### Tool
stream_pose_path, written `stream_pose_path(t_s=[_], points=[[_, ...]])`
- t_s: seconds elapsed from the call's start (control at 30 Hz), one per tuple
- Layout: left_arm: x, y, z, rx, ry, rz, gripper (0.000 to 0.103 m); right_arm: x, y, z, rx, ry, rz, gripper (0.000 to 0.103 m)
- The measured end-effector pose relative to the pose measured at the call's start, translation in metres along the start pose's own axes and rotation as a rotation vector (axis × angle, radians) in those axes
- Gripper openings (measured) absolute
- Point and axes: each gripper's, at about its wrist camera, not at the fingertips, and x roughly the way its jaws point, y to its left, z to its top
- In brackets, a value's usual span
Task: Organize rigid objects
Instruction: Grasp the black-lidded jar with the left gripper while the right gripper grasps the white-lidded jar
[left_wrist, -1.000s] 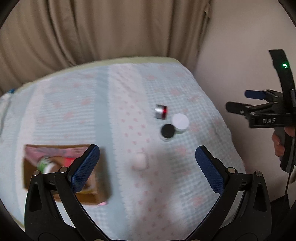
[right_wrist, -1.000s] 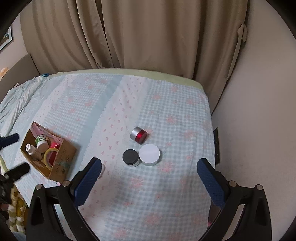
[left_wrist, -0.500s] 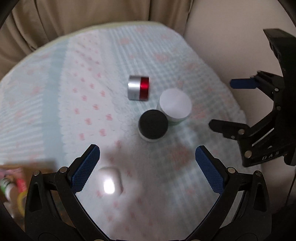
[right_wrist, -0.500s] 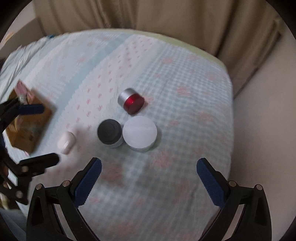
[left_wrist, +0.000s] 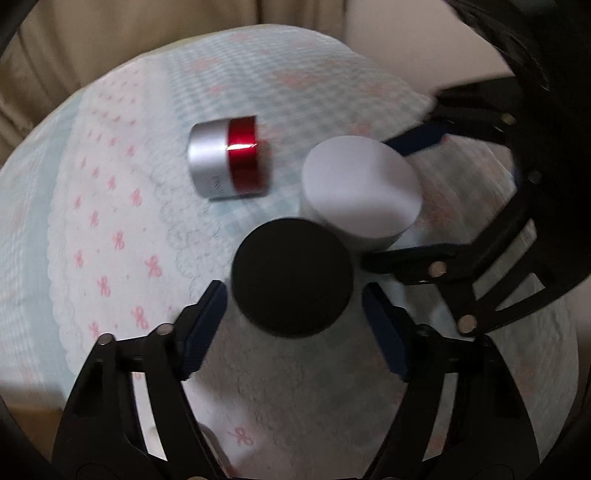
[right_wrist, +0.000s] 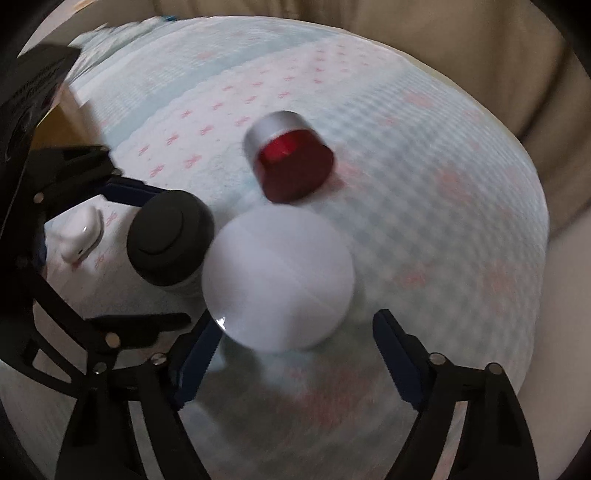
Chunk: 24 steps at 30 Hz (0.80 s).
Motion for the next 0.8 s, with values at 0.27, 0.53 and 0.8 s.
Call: stream_pose_path(t_s=[0.27, 0.53, 0.8], points=[[0.004, -0.001, 0.006, 0.074, -0.015, 0.012, 0.055, 0.009, 0.012, 0.02, -0.21, 0.019, 0.041, 0.07], [0.001, 0.003, 0.008, 0.078, -0.016, 0.003, 0.054, 0.011, 0.01, 0.023, -0.159, 0.029, 0.072, 0.066], [-0.034, 0.008, 0.01, 0.06, -0.044, 0.015, 0.054, -0.002, 0.003, 0.029, -0.07, 0.022, 0.056, 0.066]])
